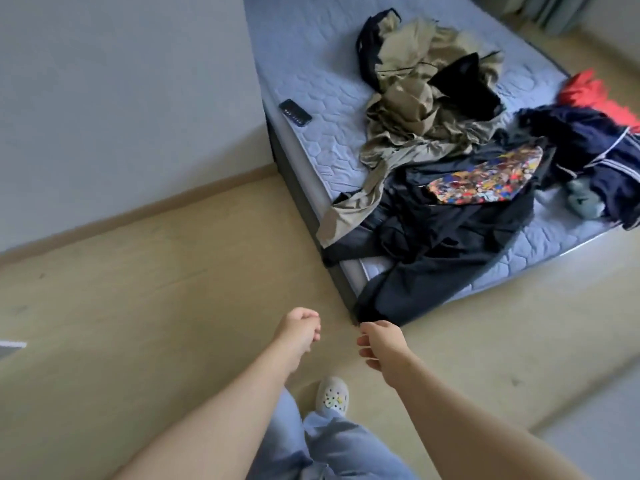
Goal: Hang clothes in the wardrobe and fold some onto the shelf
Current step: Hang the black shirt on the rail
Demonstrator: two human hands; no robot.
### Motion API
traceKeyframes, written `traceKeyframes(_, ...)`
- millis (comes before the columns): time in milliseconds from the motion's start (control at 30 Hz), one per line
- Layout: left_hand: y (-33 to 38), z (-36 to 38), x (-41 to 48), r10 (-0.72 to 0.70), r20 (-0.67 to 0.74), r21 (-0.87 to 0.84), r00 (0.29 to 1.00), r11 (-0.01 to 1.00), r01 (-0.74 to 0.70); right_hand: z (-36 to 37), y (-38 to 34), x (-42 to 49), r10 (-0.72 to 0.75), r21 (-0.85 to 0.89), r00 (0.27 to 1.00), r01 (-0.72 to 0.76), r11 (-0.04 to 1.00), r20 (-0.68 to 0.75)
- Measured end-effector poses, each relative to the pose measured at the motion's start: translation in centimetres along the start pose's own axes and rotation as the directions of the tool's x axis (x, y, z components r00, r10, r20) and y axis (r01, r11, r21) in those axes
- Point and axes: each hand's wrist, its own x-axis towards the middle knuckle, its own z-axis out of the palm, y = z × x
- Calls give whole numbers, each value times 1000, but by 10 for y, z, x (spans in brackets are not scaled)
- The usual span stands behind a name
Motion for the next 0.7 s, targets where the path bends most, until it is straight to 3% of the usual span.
traceKeyframes(267,68,62,35,19,110,146,994,989,-35,-51,-32,45,101,231,994,-90,969,-39)
traceKeyframes(433,129,88,81,21,157,164,987,985,-47,-73,-87,88,123,284,990,-98,954,-73)
traceKeyframes(700,229,144,145,44,232,333,972,935,-122,-110,-162,147,138,331,984,-93,939,-116)
